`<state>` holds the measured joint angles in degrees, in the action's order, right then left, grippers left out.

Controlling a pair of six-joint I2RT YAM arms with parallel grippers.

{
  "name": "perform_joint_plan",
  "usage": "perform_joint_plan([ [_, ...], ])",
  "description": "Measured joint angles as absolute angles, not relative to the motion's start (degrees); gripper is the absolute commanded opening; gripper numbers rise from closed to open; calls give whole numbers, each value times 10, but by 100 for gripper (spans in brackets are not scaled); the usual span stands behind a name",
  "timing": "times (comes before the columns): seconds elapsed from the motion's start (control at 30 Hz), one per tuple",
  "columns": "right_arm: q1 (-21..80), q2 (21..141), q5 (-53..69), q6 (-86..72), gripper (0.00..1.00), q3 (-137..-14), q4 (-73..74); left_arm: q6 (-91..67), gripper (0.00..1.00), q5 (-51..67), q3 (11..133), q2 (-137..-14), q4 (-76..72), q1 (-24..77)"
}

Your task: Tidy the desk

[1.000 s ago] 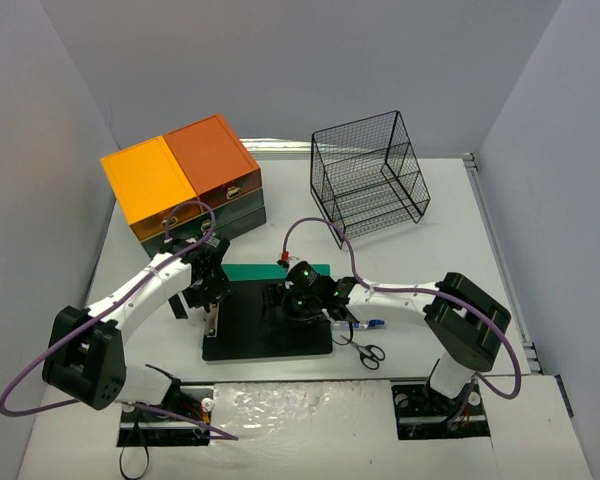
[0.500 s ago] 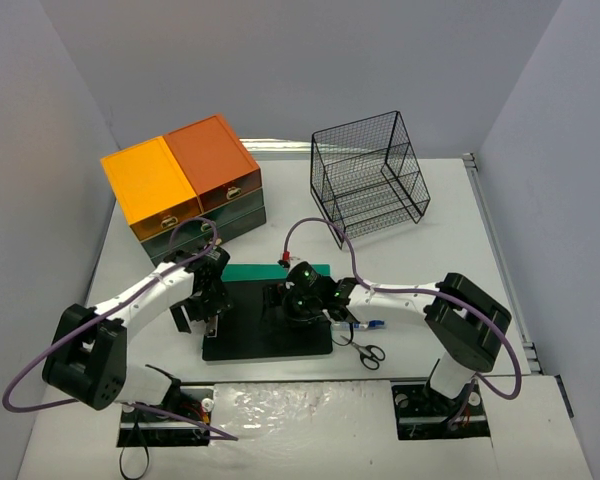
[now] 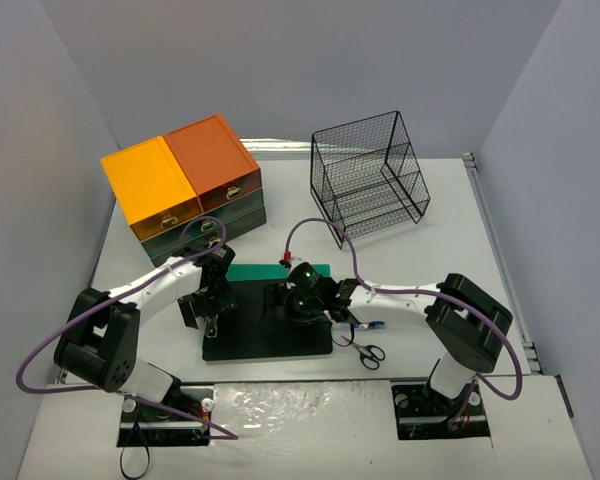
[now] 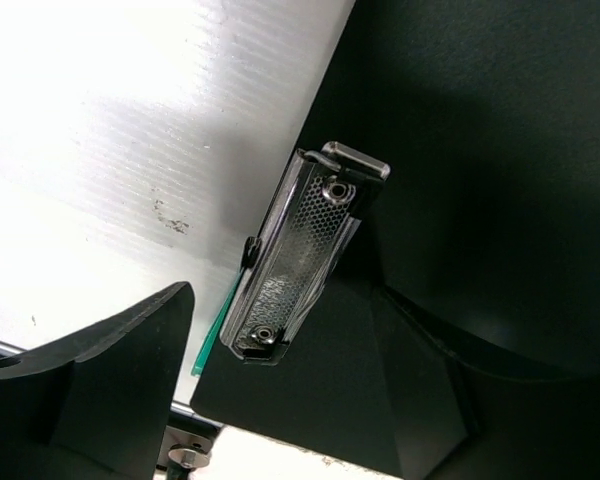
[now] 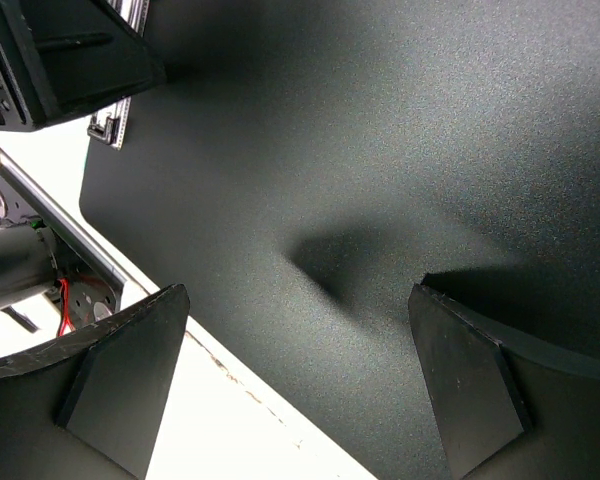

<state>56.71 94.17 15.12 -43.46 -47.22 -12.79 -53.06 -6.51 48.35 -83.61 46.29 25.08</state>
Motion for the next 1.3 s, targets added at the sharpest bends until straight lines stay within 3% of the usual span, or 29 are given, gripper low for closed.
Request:
perform_joint_plan([
  [0.33, 567, 939, 150, -436, 89, -466, -136, -525, 36, -72, 484, -836, 461, 251],
  [0.5, 567, 937, 150, -437, 89, -464, -139, -526, 36, -71, 484, -836, 459, 251],
  [0.67, 567, 937, 150, -437, 89, -463, -139, -532, 43, -68, 467, -824, 446, 251],
  [0.87, 567, 937, 150, -437, 89, -463, -138, -550, 40, -57, 419, -774, 403, 251],
  [0.93, 567, 937, 150, -437, 89, -463, -137, -552, 32, -56, 409, -765, 395, 251],
  [1.1, 567, 936, 145, -436, 89, -464, -134, -537, 1, -53, 406, -762, 391, 251],
  [1.3, 567, 936, 138, -437, 89, -465, -134, -523, 0, -49, 408, -757, 396, 254],
])
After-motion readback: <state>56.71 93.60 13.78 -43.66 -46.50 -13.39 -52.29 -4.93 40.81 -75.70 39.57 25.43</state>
